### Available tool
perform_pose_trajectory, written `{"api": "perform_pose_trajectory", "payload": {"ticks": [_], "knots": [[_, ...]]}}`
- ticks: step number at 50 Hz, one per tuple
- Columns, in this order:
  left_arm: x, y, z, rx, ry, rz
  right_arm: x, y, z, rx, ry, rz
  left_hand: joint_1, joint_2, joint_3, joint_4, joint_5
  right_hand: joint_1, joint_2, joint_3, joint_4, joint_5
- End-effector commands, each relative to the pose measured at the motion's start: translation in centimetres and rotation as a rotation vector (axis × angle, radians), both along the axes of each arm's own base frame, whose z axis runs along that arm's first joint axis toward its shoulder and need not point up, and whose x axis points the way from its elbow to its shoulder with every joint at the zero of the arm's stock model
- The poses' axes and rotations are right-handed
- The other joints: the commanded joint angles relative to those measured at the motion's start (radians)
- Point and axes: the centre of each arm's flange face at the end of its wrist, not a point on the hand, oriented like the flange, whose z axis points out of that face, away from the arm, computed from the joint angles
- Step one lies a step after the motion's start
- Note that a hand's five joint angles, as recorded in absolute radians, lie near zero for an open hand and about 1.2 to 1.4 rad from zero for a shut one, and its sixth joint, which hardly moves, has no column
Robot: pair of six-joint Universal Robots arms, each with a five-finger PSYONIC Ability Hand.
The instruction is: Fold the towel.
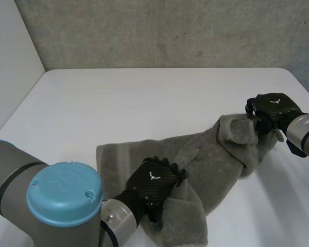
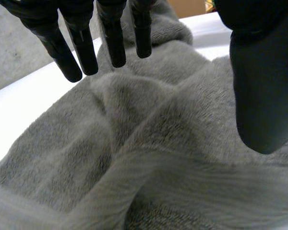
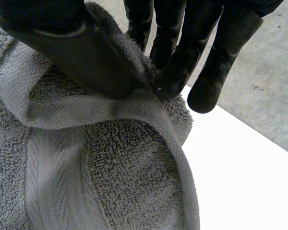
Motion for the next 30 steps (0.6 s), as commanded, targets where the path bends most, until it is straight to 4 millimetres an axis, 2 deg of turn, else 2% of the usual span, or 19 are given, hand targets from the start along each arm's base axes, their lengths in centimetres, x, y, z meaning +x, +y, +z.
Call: {"api": "perform_pose_trajectory", "payload": {"ticks": [1, 2, 4, 8, 9, 13, 14, 16, 17, 18, 20, 21, 23, 24, 25, 26, 28, 29, 30], "knots": [[-0.3, -2.4, -1.8, -0.036, 0.008, 0.046, 0.1, 0.1, -0.1, 0.006, 0.000, 0.003, 0.318, 0.313, 0.321, 0.318, 0.144, 0.039, 0.077, 0.023, 0.025, 0.045], [-0.3, -2.4, -1.8, -0.036, 0.008, 0.046, 0.1, 0.1, 0.0, 0.005, 0.000, 0.003, 0.319, 0.314, 0.322, 0.319, 0.145, 0.063, 0.100, 0.046, 0.048, 0.068], [-0.3, -3.1, -1.8, -0.066, 0.002, 0.052, 0.0, 0.2, 0.1, 0.003, 0.000, 0.002, 0.661, 0.657, 0.664, 0.661, 0.487, 0.082, 0.119, 0.065, 0.067, 0.088], [-0.3, -3.5, -1.5, -0.105, -0.018, 0.045, 0.0, 0.3, 1.0, -0.022, -0.009, -0.002, 0.771, 0.767, 0.774, 0.772, 0.598, 0.082, 0.120, 0.066, 0.068, 0.088], [-0.3, -3.8, -1.2, -0.132, -0.028, 0.040, 0.0, 0.3, 1.0, -0.022, -0.009, -0.002, 0.928, 0.924, 0.931, 0.929, 0.755, 0.082, 0.120, 0.066, 0.068, 0.088], [-0.1, -4.6, -0.5, -0.166, -0.027, 0.058, 0.0, 1.0, 4.7, -0.140, -0.039, -0.004, 1.006, 1.001, 1.009, 1.006, 0.832, 0.082, 0.120, 0.066, 0.068, 0.088], [0.0, -5.1, 0.4, -0.182, -0.014, 0.071, 0.0, 1.0, 4.7, -0.140, -0.039, -0.004, 1.006, 1.001, 1.009, 1.006, 0.832, 0.082, 0.120, 0.066, 0.068, 0.088], [0.3, -5.7, 1.7, -0.209, 0.010, 0.091, -0.1, 1.4, 7.1, -0.216, -0.085, -0.012, 1.006, 1.001, 1.009, 1.006, 0.832, 0.082, 0.120, 0.066, 0.068, 0.088], [0.9, -6.5, 3.3, -0.242, 0.041, 0.119, -0.1, 1.4, 7.1, -0.216, -0.085, -0.012, 1.006, 1.001, 1.009, 1.006, 0.832, 0.082, 0.120, 0.066, 0.068, 0.088], [0.9, -6.5, 3.3, -0.242, 0.041, 0.119, -0.3, 1.6, 8.3, -0.247, -0.117, -0.019, 1.006, 1.001, 1.009, 1.006, 0.832, 0.082, 0.120, 0.066, 0.068, 0.088], [2.1, -7.8, 6.1, -0.300, 0.090, 0.175, -0.4, 1.7, 9.5, -0.268, -0.152, -0.025, 1.006, 1.001, 1.009, 1.006, 0.832, 0.082, 0.120, 0.066, 0.068, 0.088], [2.1, -7.9, 6.1, -0.300, 0.090, 0.175, -0.4, 2.1, 10.6, -0.284, -0.187, -0.028, 1.006, 1.001, 1.009, 1.006, 0.832, 0.082, 0.120, 0.066, 0.068, 0.088], [3.1, -8.6, 9.6, -0.373, 0.165, 0.222, -0.3, 2.4, 11.9, -0.307, -0.215, -0.021, 1.006, 1.001, 1.009, 1.006, 0.832, 0.082, 0.120, 0.066, 0.068, 0.088], [3.1, -8.6, 9.7, -0.373, 0.165, 0.223, -0.3, 2.9, 13.2, -0.326, -0.230, -0.012, 1.006, 1.001, 1.009, 1.006, 0.832, 0.082, 0.120, 0.066, 0.068, 0.088], [3.6, -8.7, 11.6, -0.406, 0.216, 0.241, -0.3, 2.9, 13.2, -0.326, -0.230, -0.012, 1.006, 1.001, 1.009, 1.006, 0.832, 0.082, 0.120, 0.066, 0.068, 0.088], [3.6, -8.7, 11.6, -0.406, 0.216, 0.241, -0.4, 3.6, 14.4, -0.331, -0.232, -0.004, 1.006, 1.001, 1.009, 1.006, 0.832, 0.082, 0.120, 0.066, 0.068, 0.088], [4.8, -8.6, 15.4, -0.449, 0.330, 0.280, -0.3, 4.5, 15.6, -0.324, -0.237, 0.011, 1.006, 1.001, 1.009, 1.006, 0.832, 0.082, 0.120, 0.066, 0.068, 0.088], [4.8, -8.6, 15.4, -0.449, 0.330, 0.280, -0.3, 5.3, 17.2, -0.328, -0.244, 0.021, 1.006, 1.001, 1.009, 1.006, 0.832, 0.082, 0.120, 0.066, 0.068, 0.088], [5.3, -8.5, 16.8, -0.459, 0.376, 0.296, -0.3, 5.3, 17.2, -0.328, -0.244, 0.021, 1.006, 1.001, 1.009, 1.006, 0.832, 0.082, 0.120, 0.066, 0.068, 0.088]]}}
